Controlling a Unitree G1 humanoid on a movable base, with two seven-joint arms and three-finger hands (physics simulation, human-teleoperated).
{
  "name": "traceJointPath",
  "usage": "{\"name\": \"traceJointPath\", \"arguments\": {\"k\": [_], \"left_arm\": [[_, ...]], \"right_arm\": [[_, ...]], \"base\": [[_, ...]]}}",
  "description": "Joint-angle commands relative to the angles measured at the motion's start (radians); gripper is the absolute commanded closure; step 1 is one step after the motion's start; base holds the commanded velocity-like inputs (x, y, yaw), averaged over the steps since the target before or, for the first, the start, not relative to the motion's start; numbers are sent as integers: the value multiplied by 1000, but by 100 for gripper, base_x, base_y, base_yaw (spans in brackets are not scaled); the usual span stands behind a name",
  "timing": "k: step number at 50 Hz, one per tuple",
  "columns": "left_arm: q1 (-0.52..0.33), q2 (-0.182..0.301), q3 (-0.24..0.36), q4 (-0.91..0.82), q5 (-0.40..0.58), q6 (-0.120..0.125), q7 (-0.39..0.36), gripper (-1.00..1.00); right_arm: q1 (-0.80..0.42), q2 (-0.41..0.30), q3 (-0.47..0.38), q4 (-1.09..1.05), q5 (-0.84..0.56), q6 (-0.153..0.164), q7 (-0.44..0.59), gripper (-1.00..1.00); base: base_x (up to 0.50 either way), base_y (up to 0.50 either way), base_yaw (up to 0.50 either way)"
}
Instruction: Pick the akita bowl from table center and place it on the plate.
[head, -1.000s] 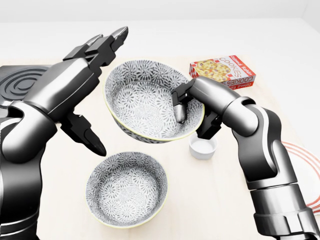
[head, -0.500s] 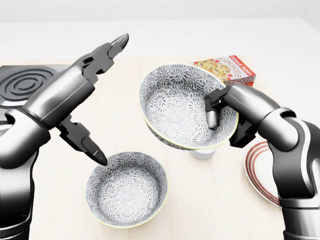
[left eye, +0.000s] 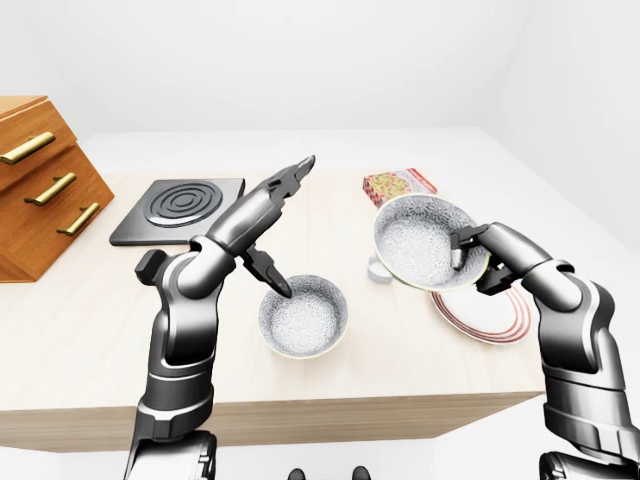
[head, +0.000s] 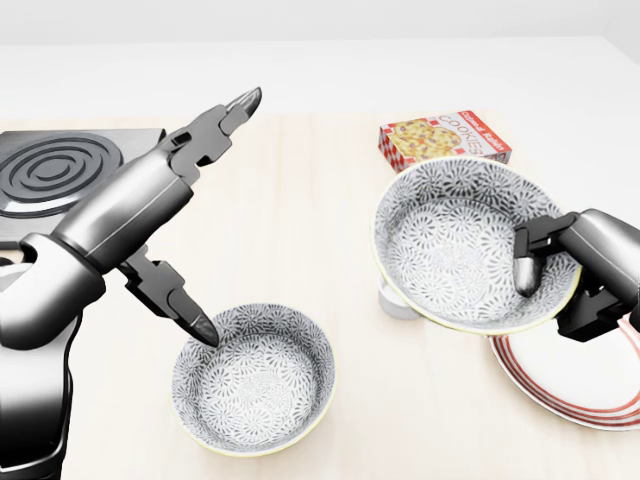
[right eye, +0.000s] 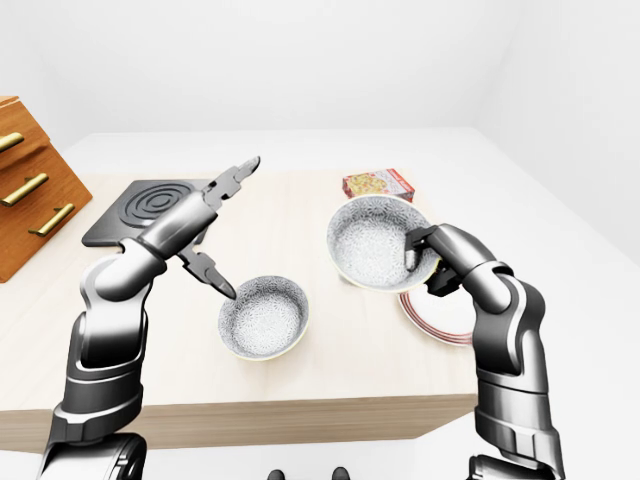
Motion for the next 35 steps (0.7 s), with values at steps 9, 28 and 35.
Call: {"name": "traceJointPath", "arguments": {"k": [9,28,35], "left_arm": [[14,-2,-1,-9,-3,0,0,-100],[10,-10,-9,-5,6,0,0,-100],[11,-13,-10,-9,8,0,0,-100]], "right_arm": [[55,-42,-70,75,154,0,-18,100],[98,-91,-122,187,182,0,-74,100],[114,-113,-145,225,184,0,-88,100]], "base": [[0,0,0],[0,0,0],[0,0,0]]}}
